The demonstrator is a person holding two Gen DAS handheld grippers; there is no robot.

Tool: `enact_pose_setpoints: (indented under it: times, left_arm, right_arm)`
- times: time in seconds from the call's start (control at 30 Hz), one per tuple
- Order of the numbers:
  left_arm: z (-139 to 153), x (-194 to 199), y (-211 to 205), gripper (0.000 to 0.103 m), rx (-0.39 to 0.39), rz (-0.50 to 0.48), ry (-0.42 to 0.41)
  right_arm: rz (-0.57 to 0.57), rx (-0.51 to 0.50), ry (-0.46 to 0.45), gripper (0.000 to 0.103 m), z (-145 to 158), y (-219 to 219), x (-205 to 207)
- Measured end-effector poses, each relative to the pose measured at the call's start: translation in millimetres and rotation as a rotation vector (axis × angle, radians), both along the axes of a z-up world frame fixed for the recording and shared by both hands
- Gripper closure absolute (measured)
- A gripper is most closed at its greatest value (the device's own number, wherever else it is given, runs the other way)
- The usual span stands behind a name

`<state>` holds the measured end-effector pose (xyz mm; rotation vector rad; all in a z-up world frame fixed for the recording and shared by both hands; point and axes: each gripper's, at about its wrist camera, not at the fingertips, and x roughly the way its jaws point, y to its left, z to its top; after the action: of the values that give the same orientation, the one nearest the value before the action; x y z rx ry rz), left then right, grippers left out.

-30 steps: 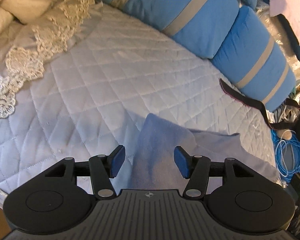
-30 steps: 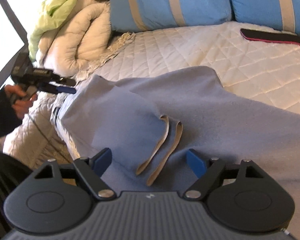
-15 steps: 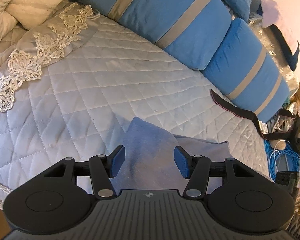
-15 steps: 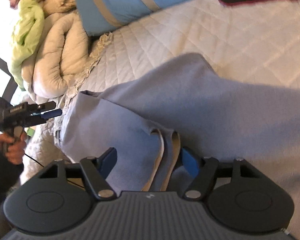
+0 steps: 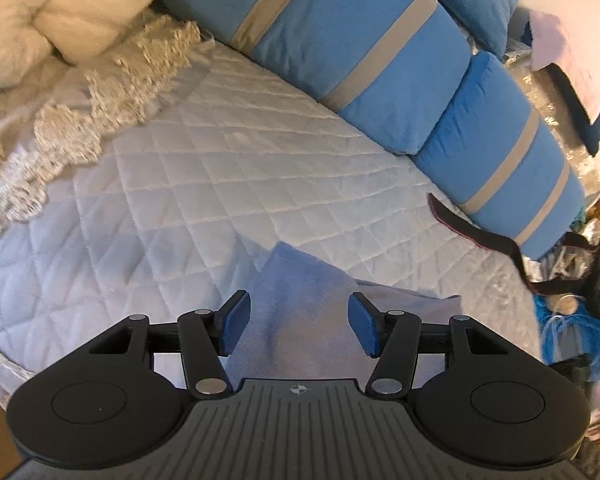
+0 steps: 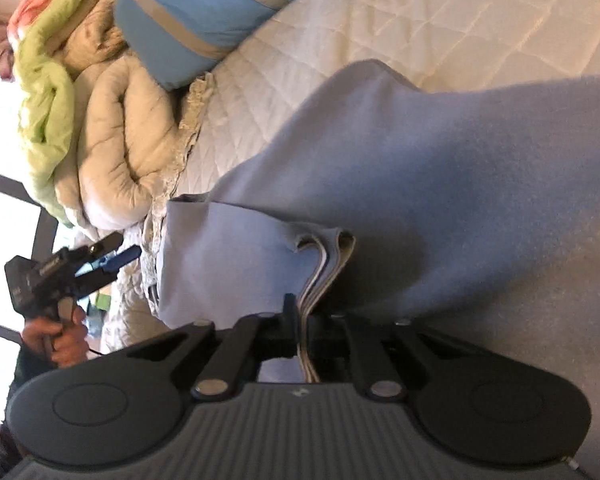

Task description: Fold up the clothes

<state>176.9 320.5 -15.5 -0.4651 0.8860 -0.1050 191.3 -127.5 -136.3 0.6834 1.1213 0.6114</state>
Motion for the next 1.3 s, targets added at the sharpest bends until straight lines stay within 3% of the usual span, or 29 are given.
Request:
enact_pose_setpoints:
  times: [0.17, 0.5, 0.63, 0.67, 0.7, 0.9, 0.97, 1.07, 1.1, 1.17, 1.23, 1.3]
  left_arm:
    - [4.3, -0.5, -7.2, 0.05, 0.106, -0.007, -0.016]
    - [0.7, 5.4, -34.9, 0.051, 0.233, -0.049, -0.072]
    - [-4.1, 4.5, -71.8, 0.051, 0.396, -0.173, -0.138]
    - [-6.9, 4.9, -82.3, 0.051, 0.442, -0.212, -0.155]
    - [-11.4, 6.6, -90.6, 0.051, 0.476, -0.238, -0.165]
    - [-48.3, 22.0, -124.7, 0.058, 0.65, -0.335, -0.175]
    - [-57.4, 26.6, -124.9, 0.057, 0.643, -0.317, -0.165]
    - [-62.9, 29.5, -123.5, 0.055, 0.63, -0.298, -0.158]
    - [-62.5, 30.1, -122.5, 0.054, 0.627, -0.299, -0.157]
    - [-61.1, 31.3, -119.9, 0.053, 0.621, -0.302, -0.155]
    - [-60.4, 31.6, -116.8, 0.053, 0.605, -0.297, -0.154]
    - [-59.1, 31.2, -113.5, 0.053, 0.585, -0.286, -0.154]
  right_arm:
    - [-0.016, -0.046, -0.037, 0.098, 18.6, -6.0, -7.9]
    - [-0.043, -0.094, 0.008, 0.098, 11.3, -17.4, -11.7]
    - [-0.03, -0.131, -0.023, 0.098, 10.6, -16.1, -15.5]
    - [-0.028, -0.141, -0.031, 0.095, 10.3, -15.0, -16.6]
    - [-0.027, -0.152, -0.039, 0.083, 10.0, -14.5, -17.8]
    - [0.011, -0.231, -0.141, 0.066, 15.8, -9.3, -26.9]
    - [0.036, -0.3, -0.226, 0.056, 23.3, -2.9, -35.0]
    - [0.057, -0.506, -0.429, 0.033, 38.1, 13.9, -54.2]
    - [0.053, -0.574, -0.497, 0.031, 41.7, 19.4, -60.1]
    - [0.04, -0.684, -0.607, 0.031, 46.6, 28.8, -68.5]
    - [0.031, -0.699, -0.679, 0.04, 50.7, 32.3, -73.1]
    - [0.055, -0.695, -0.747, 0.072, 54.4, 38.3, -77.0]
